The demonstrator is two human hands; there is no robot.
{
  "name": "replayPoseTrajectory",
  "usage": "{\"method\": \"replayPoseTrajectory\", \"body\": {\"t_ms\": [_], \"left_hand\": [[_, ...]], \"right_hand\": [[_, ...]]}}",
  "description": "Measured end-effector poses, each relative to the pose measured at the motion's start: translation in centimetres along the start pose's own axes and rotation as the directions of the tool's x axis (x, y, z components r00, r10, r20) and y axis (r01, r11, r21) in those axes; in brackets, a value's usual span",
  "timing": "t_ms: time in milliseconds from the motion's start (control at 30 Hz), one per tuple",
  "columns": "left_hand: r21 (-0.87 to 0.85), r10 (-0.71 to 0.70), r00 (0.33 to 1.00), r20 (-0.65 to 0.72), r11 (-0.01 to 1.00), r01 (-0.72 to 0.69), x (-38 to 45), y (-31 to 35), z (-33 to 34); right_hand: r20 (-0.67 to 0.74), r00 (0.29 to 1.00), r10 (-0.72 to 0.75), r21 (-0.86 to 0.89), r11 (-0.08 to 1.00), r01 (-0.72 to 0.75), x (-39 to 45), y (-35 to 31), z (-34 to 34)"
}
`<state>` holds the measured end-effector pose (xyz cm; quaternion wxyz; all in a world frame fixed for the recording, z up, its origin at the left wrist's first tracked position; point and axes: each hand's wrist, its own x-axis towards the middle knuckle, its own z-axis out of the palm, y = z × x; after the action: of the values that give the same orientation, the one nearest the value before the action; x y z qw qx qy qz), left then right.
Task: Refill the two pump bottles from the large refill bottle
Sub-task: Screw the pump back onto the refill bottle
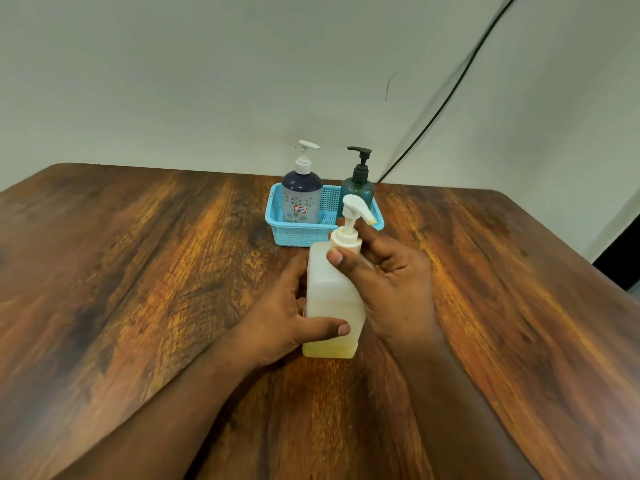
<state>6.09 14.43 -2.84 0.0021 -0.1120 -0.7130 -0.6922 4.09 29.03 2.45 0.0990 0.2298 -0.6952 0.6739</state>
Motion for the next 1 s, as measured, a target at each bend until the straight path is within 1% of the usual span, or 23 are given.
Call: {"method": "replayPoseTrajectory", "body": {"t_ms": [100,167,233,300,333,400,433,467,533,600,633,700,767,800,833,867,933,1000], "left_hand": [[0.134,0.076,0.992,-0.098,0.989,-0.063,-0.4,-0.2,0.7],[0.226,0.146,0.972,-0.182,0.969,-0.103,-0.8,-0.6,1.5],[0.244,0.204,0.945,-0.254,0.959,-0.142,-1.1,-1.2,2.3],[0.27,0.233,0.934,-0.27,0.95,-0.158,-1.2,-1.4,2.6],[0.322,0.229,0.942,-0.245,0.936,-0.143,-1.3,-1.6,2.5],[0.479,0.169,0.972,-0.161,0.875,-0.073,-1.8,-1.7,1.9],[0.541,0.128,0.984,-0.126,0.84,-0.04,-2.0,-1.7,1.6],[0.588,0.087,0.992,-0.096,0.809,-0.014,-2.2,-1.6,1.2],[0.691,-0.011,0.999,-0.047,0.721,0.041,-2.2,-1.5,0.5],[0.802,-0.136,0.99,-0.035,0.587,0.109,-1.7,-0.9,0.2],[0.841,-0.184,0.982,-0.036,0.525,0.129,-1.3,-0.5,0.4],[0.914,-0.256,0.967,-0.014,0.389,0.116,-0.4,0.5,1.1],[0.976,-0.352,0.936,0.007,0.207,0.071,0.6,1.8,2.2],[0.988,-0.401,0.916,0.003,0.143,0.06,1.3,2.3,2.7],[0.992,-0.453,0.892,-0.007,0.108,0.062,2.1,2.8,3.2],[0.994,-0.497,0.868,-0.001,0.097,0.056,3.2,3.3,3.8],[0.991,-0.547,0.835,0.057,0.13,0.018,6.0,3.2,5.4],[0.987,-0.548,0.829,0.114,0.156,-0.033,9.1,2.9,7.6]], "right_hand": [[-0.085,0.996,0.001,-0.097,0.995,-0.009,-0.2,0.6,0.6],[-0.134,0.991,0.015,-0.179,0.983,-0.039,-0.4,0.9,1.3],[-0.177,0.984,0.024,-0.24,0.968,-0.067,-0.8,0.8,2.0],[-0.19,0.981,0.037,-0.206,0.976,-0.076,-1.0,0.2,2.0],[-0.172,0.984,0.052,-0.171,0.982,-0.081,-1.0,-0.2,1.8],[-0.07,0.994,0.084,-0.1,0.991,-0.091,-1.1,-0.6,0.7],[0.017,0.995,0.097,-0.074,0.993,-0.096,-1.2,-0.5,-0.1],[0.116,0.987,0.113,-0.068,0.992,-0.106,-1.4,-0.2,-0.9],[0.288,0.943,0.165,-0.108,0.984,-0.14,-1.9,0.8,-2.3],[0.365,0.907,0.21,-0.091,0.978,-0.189,-2.5,2.1,-3.4],[0.359,0.903,0.234,-0.069,0.972,-0.225,-2.7,2.4,-3.8],[0.308,0.919,0.245,-0.068,0.969,-0.236,-2.8,2.8,-4.8],[0.226,0.936,0.27,-0.126,0.961,-0.247,-2.5,2.4,-6.2],[0.153,0.947,0.283,-0.156,0.953,-0.26,-2.2,2.2,-7.1],[0.06,0.954,0.294,-0.172,0.944,-0.28,-1.9,2.0,-7.9],[-0.041,0.955,0.295,-0.186,0.937,-0.297,-1.4,2.1,-9.2],[-0.223,0.931,0.29,-0.237,0.91,-0.341,-0.4,3.0,-11.9],[-0.324,0.907,0.27,-0.343,0.859,-0.379,0.6,4.0,-14.2]]}}
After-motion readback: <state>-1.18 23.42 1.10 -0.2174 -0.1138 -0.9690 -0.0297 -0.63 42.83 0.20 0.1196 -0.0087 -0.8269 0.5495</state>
